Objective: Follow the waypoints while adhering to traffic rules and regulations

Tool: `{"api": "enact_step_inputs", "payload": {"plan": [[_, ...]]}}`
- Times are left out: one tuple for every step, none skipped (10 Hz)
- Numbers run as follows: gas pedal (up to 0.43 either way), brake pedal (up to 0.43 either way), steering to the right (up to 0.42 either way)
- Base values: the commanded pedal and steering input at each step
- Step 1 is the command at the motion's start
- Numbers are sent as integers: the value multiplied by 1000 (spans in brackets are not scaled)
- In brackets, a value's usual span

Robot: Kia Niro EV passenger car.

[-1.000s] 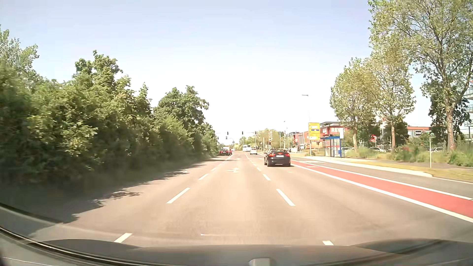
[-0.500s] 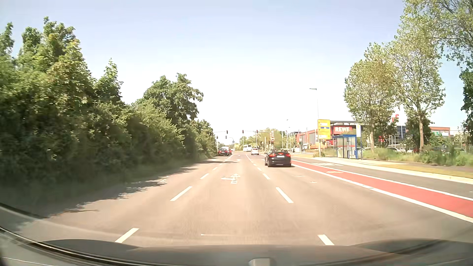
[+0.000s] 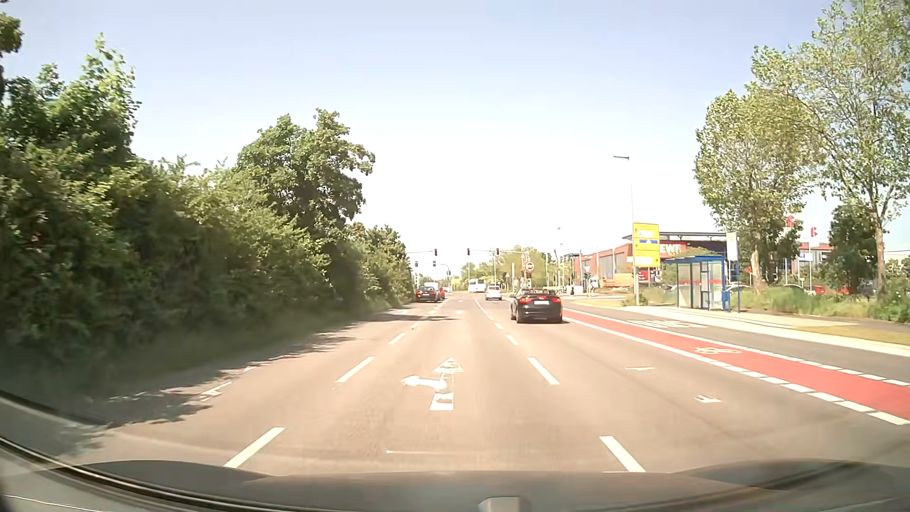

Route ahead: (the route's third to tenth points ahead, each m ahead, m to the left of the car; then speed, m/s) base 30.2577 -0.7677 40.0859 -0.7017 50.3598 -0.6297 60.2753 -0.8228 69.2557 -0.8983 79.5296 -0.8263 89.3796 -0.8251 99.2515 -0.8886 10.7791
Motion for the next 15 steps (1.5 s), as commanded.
{"api": "enact_step_inputs", "payload": {"plan": [[0, 0, 0], [0, 0, 0], [0, 0, 0], [0, 0, 0], [0, 0, 0], [0, 0, 0], [0, 0, 0], [0, 0, 0], [0, 0, 0], [0, 0, 0], [0, 0, 0], [0, 0, 0], [0, 0, 1], [0, 0, 1], [0, 0, 2]]}}
